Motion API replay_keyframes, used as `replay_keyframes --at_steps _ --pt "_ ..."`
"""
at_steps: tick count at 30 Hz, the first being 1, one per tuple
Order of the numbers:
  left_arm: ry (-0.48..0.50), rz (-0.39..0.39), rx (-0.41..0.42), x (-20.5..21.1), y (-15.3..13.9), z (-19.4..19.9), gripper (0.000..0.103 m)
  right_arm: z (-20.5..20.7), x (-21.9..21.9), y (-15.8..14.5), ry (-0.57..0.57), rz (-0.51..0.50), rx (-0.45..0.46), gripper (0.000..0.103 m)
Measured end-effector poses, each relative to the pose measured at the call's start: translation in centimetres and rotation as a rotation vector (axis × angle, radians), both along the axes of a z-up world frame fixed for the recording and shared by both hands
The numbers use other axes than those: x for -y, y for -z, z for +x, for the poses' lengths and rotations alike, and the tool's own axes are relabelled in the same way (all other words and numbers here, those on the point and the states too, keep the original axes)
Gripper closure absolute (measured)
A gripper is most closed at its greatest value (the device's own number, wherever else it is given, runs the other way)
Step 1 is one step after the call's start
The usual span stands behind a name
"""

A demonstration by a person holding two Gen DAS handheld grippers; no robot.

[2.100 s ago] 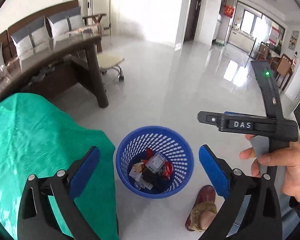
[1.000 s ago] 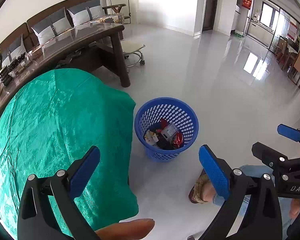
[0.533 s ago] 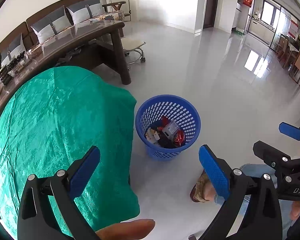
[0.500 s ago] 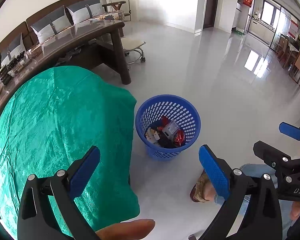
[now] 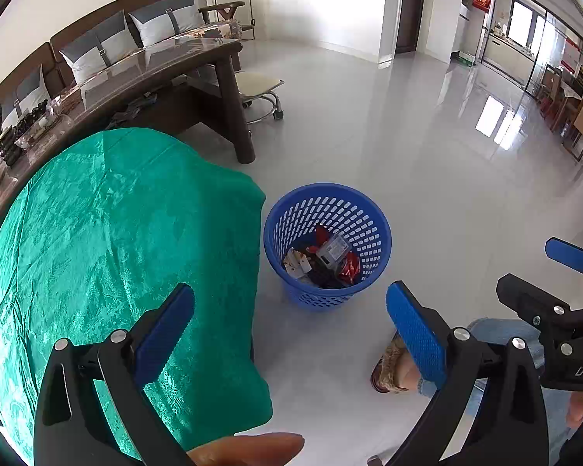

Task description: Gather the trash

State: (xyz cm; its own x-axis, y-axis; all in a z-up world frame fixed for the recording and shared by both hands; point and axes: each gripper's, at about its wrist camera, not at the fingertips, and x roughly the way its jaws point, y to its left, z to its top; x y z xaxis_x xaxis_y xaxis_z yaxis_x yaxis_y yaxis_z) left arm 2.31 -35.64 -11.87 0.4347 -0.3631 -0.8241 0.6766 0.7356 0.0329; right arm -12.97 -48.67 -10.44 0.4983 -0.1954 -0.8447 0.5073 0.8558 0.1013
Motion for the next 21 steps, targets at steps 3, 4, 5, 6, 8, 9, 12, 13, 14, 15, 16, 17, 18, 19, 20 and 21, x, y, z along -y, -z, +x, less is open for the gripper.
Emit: replay_keyframes --at_steps 3,4,5,6,8,9,12,13,14,15,16,17,18,19,20,21 --pt "0.002 0.002 0.001 0.05 0.06 0.02 0.005 -0.04 0.07 0.14 0.003 -0.001 -0.001 0.005" --pt "0.002 0.004 0.002 0.07 0.08 0.01 0.005 -0.04 0.07 0.2 0.004 -0.001 -0.003 0.005" --pt "0.003 0.005 0.002 0.1 0.1 0.0 0.005 -0.05 0.06 0.3 0.005 -0.002 -0.004 0.005" --pt "0.003 0.005 0.001 0.1 0.14 0.0 0.005 -0.07 0.07 0.36 0.006 -0.001 -0.006 0.005" --pt "0.002 0.006 0.002 0.1 0.18 0.04 0.005 -0.07 0.07 0.45 0.006 0.0 -0.007 0.005" --pt "0.002 0.006 0.002 0.11 0.2 0.04 0.005 -0.11 0.04 0.46 0.006 0.001 -0.006 0.005" --pt "0.002 0.007 0.002 0.1 0.19 0.05 0.005 -0.14 -0.01 0.49 0.005 -0.001 -0.006 0.005" --pt "0.003 0.007 0.002 0.09 0.19 0.06 0.005 -0.18 -0.03 0.49 0.007 -0.001 -0.006 0.005" --pt "0.003 0.007 0.002 0.09 0.22 0.07 0.005 -0.18 -0.03 0.51 0.008 -0.002 -0.006 0.005" --pt "0.003 0.006 0.002 0.09 0.18 0.05 0.005 -0.18 -0.02 0.53 0.008 -0.001 -0.006 0.005" --pt "0.003 0.006 0.002 0.1 0.18 0.05 0.005 -0.15 0.02 0.51 0.007 -0.002 -0.007 0.005" --pt "0.004 0.007 0.001 0.1 0.22 0.06 0.005 -0.16 0.05 0.55 0.008 -0.002 -0.007 0.005" --pt "0.004 0.007 0.001 0.1 0.22 0.06 0.005 -0.18 0.07 0.59 0.009 0.0 -0.008 0.005" --pt "0.004 0.008 0.001 0.16 0.23 0.06 0.005 -0.19 0.13 0.61 0.009 0.001 -0.008 0.005" --pt "0.004 0.009 0.001 0.19 0.24 0.06 0.005 -0.19 0.11 0.65 0.008 0.002 -0.008 0.005" --pt "0.004 0.01 0.001 0.16 0.29 0.1 0.005 -0.22 0.15 0.67 0.008 0.002 -0.009 0.005"
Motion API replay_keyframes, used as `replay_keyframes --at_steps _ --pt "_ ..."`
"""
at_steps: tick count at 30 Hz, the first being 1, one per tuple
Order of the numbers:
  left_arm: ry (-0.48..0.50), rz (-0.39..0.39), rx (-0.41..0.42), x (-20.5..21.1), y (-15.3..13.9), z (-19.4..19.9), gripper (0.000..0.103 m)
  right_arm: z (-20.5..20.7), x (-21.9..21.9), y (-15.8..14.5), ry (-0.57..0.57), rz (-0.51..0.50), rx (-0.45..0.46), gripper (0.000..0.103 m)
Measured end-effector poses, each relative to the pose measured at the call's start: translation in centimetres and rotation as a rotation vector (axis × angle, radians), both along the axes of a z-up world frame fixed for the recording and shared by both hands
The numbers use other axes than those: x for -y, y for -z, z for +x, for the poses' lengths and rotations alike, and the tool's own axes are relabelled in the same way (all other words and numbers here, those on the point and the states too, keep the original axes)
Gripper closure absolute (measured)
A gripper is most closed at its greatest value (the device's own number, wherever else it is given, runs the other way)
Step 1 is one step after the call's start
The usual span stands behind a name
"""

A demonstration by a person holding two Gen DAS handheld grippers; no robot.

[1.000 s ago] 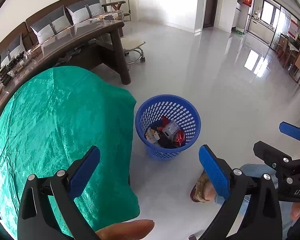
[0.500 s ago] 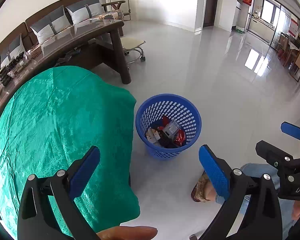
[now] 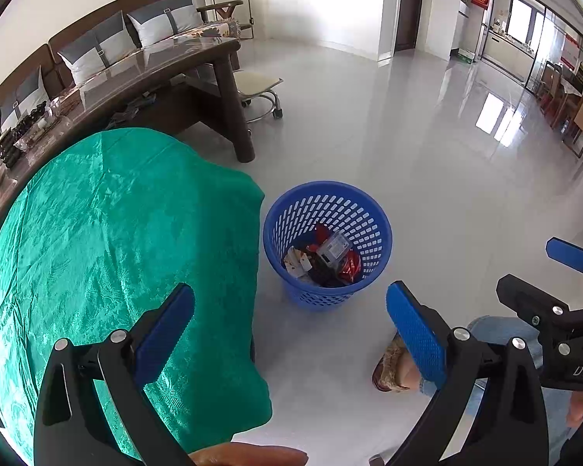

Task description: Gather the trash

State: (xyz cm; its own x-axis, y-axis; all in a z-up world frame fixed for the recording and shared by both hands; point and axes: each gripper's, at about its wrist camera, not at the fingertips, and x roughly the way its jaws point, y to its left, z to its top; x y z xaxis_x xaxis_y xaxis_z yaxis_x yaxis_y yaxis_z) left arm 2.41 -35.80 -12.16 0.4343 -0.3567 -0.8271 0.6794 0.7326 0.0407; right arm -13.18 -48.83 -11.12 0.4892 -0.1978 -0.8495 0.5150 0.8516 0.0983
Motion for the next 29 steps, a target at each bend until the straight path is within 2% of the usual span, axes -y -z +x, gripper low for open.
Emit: replay_keyframes --at_steps 19,22,25,29 --pt "0.001 -0.003 0.005 0.3 0.3 -0.2 0.005 -0.5 0.8 0.3 0.025 0.005 -0.002 0.005" --pt "0.004 -0.006 0.001 0.3 0.3 -0.2 0.006 -0.5 0.9 0.4 0.033 0.006 -0.005 0.005" --pt "0.005 -0.002 -0.037 0.1 0.4 0.2 0.006 -0.6 1.0 0.4 0.044 -0.001 -0.011 0.005" --pt "-0.008 0.0 -0.029 -1.1 -0.1 0.6 0.006 0.1 0.7 0.4 0.044 -0.02 -0.029 0.005"
